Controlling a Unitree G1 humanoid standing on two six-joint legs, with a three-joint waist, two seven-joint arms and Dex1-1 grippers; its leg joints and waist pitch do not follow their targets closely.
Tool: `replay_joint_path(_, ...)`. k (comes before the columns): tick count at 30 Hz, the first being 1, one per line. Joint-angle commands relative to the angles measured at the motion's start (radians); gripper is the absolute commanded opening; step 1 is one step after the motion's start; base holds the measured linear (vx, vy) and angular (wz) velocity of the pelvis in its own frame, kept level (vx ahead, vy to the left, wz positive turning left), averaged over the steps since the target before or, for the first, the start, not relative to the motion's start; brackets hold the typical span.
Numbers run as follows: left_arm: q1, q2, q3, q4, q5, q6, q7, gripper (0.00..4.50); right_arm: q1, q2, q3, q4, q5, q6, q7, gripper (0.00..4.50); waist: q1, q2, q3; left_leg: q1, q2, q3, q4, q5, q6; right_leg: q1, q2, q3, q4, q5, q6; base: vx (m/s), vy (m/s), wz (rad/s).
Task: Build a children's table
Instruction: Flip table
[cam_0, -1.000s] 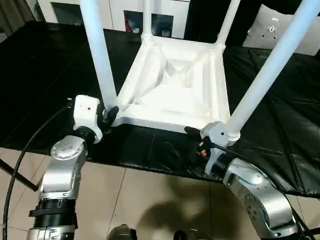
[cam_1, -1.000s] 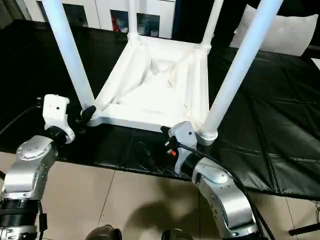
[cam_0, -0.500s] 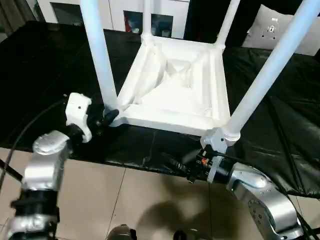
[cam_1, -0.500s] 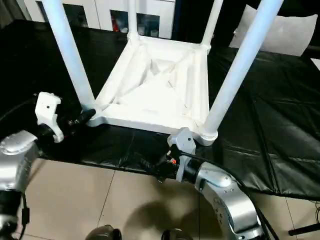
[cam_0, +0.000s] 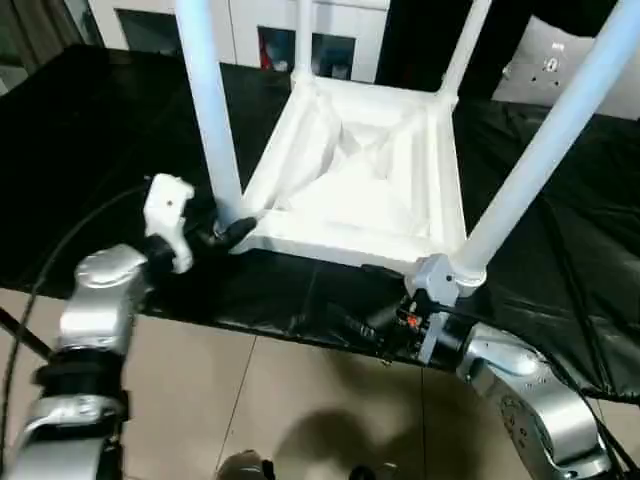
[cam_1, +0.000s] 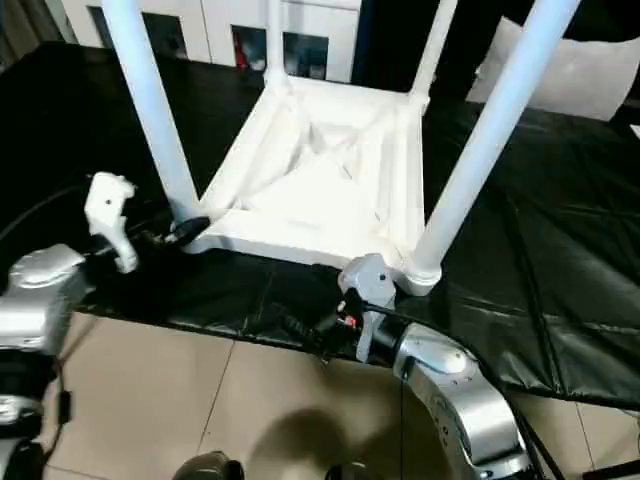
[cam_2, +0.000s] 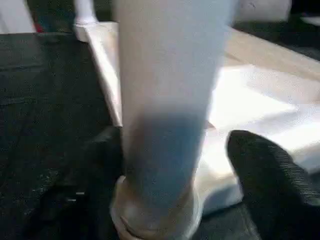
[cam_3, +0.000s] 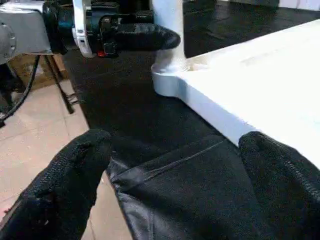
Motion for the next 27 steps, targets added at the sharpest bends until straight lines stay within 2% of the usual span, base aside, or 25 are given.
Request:
replay_joint_path(1,-0.002,-0.018,-0.007,0.007,0.000,-0.013,0.033,3.15,-0.006,0.001,-0.006,0.008,-0.012,-0.006,-0.010,4.50,-0.003,0.016,-0.088,0.012,0.101,-0.034,-0.087,-0.099,0.023,0.053,-0.126,0.081,-0.060,-0.076,-0.240,0.000,0.000,0.00)
replay_joint_path(4,0.007,-0.026,-0.006,0.006,0.004,-0.019,0.055,3.14,-0.005,0.002,-0.002,0.007,-0.014,-0.008,-0.014,4.50,-0.003,0.013,-0.090,0.012,0.101,-0.034,-0.087,-0.101,0.024,0.054,-0.125,0.081,-0.059,-0.074,-0.236,0.000,0.000,0.00)
replay_joint_path(7,0.011,-0.027,-0.008,0.014,0.013,-0.031,0.073,2.70,-0.005,0.003,0.002,0.006,-0.016,-0.008,-0.018,4.50,-0.002,0.013,-0.092,0.011,0.101,-0.034,-0.086,-0.082,0.029,0.053,-0.123,0.080,-0.056,-0.054,-0.235,0.000,0.000,0.00)
replay_joint_path(9,0.011,-0.029,-0.006,0.017,0.009,-0.030,0.073,2.70,-0.006,0.003,0.003,0.007,-0.018,-0.007,-0.021,4.50,-0.002,0.011,-0.092,0.010,0.099,-0.034,-0.084,-0.077,0.034,0.054,-0.123,0.080,-0.056,-0.047,-0.234,0.000,0.000,0.00)
replay_joint_path(11,0.012,-0.033,-0.002,0.019,0.010,-0.024,0.087,2.26,-0.005,0.006,0.002,0.006,-0.018,-0.003,-0.026,4.50,-0.002,0.012,-0.092,0.011,0.101,-0.034,-0.085,-0.070,0.037,0.053,-0.123,0.080,-0.054,-0.043,-0.236,0.000,0.000,0.00)
replay_joint_path(13,0.012,-0.035,-0.001,0.020,0.011,-0.021,0.096,2.28,-0.004,0.008,0.002,0.006,-0.018,0.000,-0.027,4.50,-0.003,0.012,-0.092,0.011,0.101,-0.034,-0.084,-0.074,0.036,0.053,-0.123,0.079,-0.054,-0.043,-0.238,0.000,0.000,0.00)
replay_joint_path(15,0.019,-0.057,0.000,-0.003,0.009,0.011,0.148,2.25,-0.003,0.021,-0.003,0.010,-0.025,0.010,-0.053,4.50,-0.003,0.012,-0.086,0.010,0.100,-0.033,-0.087,-0.086,0.034,0.051,-0.123,0.080,-0.058,-0.063,-0.234,0.000,0.000,0.00)
replay_joint_path(17,0.026,-0.071,-0.001,-0.020,0.010,0.030,0.175,2.06,-0.002,0.028,-0.003,0.013,-0.027,0.013,-0.066,4.50,-0.003,0.012,-0.086,0.012,0.103,-0.033,-0.086,-0.105,0.027,0.050,-0.123,0.080,-0.059,-0.082,-0.239,0.000,0.000,0.00)
replay_joint_path(18,0.032,-0.081,-0.001,-0.034,0.006,0.042,0.189,2.06,0.001,0.034,-0.004,0.013,-0.029,0.014,-0.076,4.50,-0.003,0.014,-0.082,0.012,0.101,-0.033,-0.088,-0.120,0.025,0.049,-0.123,0.081,-0.063,-0.102,-0.235,0.000,0.000,0.00)
replay_joint_path(19,0.040,-0.100,0.003,-0.059,-0.011,0.067,0.203,2.06,0.002,0.047,-0.009,0.014,-0.024,0.022,-0.094,4.50,-0.003,0.012,-0.082,0.012,0.102,-0.033,-0.089,-0.123,0.022,0.049,-0.124,0.082,-0.063,-0.109,-0.234,0.000,0.000,0.00)
replay_joint_path(20,0.054,-0.140,0.021,-0.103,-0.036,0.105,0.253,2.04,0.006,0.068,-0.015,0.014,-0.020,0.035,-0.121,4.50,-0.002,0.017,-0.076,0.009,0.100,-0.034,-0.090,-0.133,0.020,0.048,-0.124,0.081,-0.068,-0.132,-0.227,0.000,0.000,0.00)
replay_joint_path(21,0.070,-0.177,0.035,-0.153,-0.069,0.150,0.288,2.03,0.010,0.089,-0.021,0.013,-0.015,0.048,-0.147,4.50,-0.004,0.015,-0.078,0.009,0.104,-0.035,-0.091,-0.140,0.014,0.050,-0.124,0.082,-0.064,-0.133,-0.230,0.000,0.000,0.00)
replay_joint_path(22,0.098,-0.250,0.062,-0.238,-0.112,0.211,0.379,2.02,0.016,0.126,-0.035,0.007,-0.004,0.083,-0.197,4.50,-0.008,0.018,-0.071,0.008,0.107,-0.038,-0.093,-0.157,0.010,0.047,-0.123,0.081,-0.066,-0.131,-0.239,0.000,0.000,0.00)
replay_joint_path(23,0.104,-0.267,0.068,-0.256,-0.123,0.223,0.398,2.02,0.018,0.133,-0.039,0.005,-0.001,0.090,-0.208,4.50,-0.010,0.015,-0.072,0.007,0.109,-0.038,-0.093,-0.152,0.011,0.049,-0.123,0.082,-0.064,-0.121,-0.246,0.000,0.000,0.00)
replay_joint_path(25,0.126,-0.350,0.098,-0.336,-0.187,0.273,0.486,2.02,0.023,0.175,-0.063,0.001,0.015,0.111,-0.260,4.50,-0.008,0.011,-0.067,0.003,0.098,-0.033,-0.089,-0.122,0.038,0.046,-0.120,0.082,-0.071,-0.127,-0.236,0.000,0.000,0.00)
replay_joint_path(27,0.135,-0.387,0.109,-0.367,-0.220,0.295,0.520,2.02,0.024,0.191,-0.073,0.002,0.020,0.116,-0.281,4.50,-0.009,0.010,-0.064,0.000,0.097,-0.033,-0.089,-0.123,0.044,0.049,-0.122,0.082,-0.072,-0.157,-0.226,0.000,0.000,0.00)
